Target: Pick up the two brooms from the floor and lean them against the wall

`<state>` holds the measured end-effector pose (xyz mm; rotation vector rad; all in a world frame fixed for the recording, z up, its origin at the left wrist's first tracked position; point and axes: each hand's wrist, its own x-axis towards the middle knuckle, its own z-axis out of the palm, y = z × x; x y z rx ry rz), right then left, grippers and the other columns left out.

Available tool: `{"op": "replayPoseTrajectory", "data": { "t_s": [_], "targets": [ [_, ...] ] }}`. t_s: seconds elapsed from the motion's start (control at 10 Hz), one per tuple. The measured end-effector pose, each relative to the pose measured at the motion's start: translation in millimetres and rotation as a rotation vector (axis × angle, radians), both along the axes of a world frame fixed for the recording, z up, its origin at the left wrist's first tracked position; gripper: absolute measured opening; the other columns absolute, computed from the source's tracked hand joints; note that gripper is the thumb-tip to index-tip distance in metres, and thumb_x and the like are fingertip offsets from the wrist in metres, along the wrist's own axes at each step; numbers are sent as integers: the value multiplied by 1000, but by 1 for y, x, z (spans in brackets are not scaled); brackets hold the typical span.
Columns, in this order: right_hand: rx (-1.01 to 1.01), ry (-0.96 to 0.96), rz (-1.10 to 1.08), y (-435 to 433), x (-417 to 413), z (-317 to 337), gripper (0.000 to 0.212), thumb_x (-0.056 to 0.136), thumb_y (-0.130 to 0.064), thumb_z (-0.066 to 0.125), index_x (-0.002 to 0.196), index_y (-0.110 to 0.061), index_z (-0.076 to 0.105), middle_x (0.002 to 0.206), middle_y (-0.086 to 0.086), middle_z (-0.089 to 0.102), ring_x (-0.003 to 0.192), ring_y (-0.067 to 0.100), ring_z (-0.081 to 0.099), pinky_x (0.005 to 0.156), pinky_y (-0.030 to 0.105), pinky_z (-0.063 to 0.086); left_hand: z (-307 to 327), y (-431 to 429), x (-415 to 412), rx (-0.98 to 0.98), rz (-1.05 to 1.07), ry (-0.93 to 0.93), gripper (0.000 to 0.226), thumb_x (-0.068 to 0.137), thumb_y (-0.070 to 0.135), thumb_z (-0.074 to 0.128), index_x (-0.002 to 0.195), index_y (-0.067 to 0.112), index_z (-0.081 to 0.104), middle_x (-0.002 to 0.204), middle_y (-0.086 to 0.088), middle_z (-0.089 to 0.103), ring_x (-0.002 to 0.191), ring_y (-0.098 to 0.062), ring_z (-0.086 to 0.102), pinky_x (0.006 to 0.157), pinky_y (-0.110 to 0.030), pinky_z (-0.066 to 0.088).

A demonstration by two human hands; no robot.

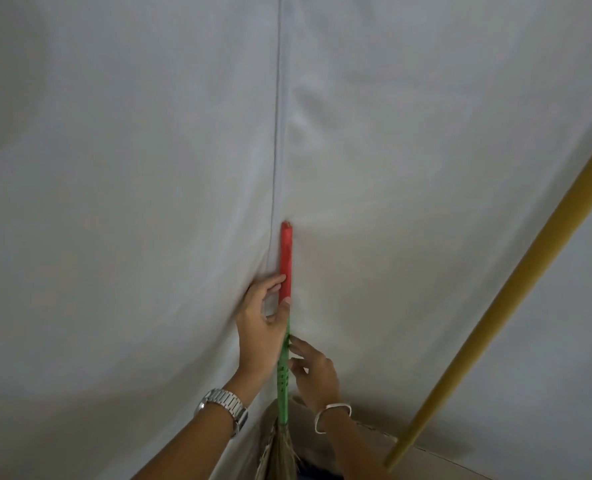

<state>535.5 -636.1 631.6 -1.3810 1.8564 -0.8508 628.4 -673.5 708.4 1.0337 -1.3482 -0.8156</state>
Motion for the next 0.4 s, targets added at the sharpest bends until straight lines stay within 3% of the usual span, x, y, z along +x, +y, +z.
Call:
{"op": "replayPoseTrajectory", "data": {
  "t_s": [0.1, 0.2, 0.3, 0.4],
  "targets": [
    [13, 40, 31, 7, -2, 0, 54, 87, -3, 44, 121, -46, 51, 113, -2, 69, 99, 17, 65, 87, 38, 54, -1, 4, -2, -42, 20, -10, 33, 86, 1, 62, 114, 18, 60, 114, 1, 61, 108, -1, 57, 79, -23, 57],
    [23, 116, 116, 21, -9, -7, 60, 87, 1, 37, 126, -44, 47, 117, 4, 66, 96, 22, 64, 72, 25, 53, 0, 17, -3, -94, 43, -72, 29, 89, 8, 59, 114, 23, 56, 118, -2, 59, 111, -4, 55, 78, -23, 58],
    [24, 216, 140, 40, -21, 2, 57, 90, -3, 38, 132, -40, 40, 141, -10, 45, 125, 10, 47, 96, 25, 45, 13, 29, -7, -130, 32, -163, 29, 92, 16, 55, 120, 23, 53, 122, 2, 57, 115, -5, 54, 92, -30, 53],
    [0, 272, 54, 59, -40, 14, 54, 93, -11, 41, 137, -41, 31, 148, -14, 33, 133, 7, 35, 106, 26, 36, 26, 39, -9, -269, 54, -413, 44, 95, 33, 42, 138, 26, 35, 140, 2, 46, 130, -6, 39, 111, -29, 34]
  ]
}}
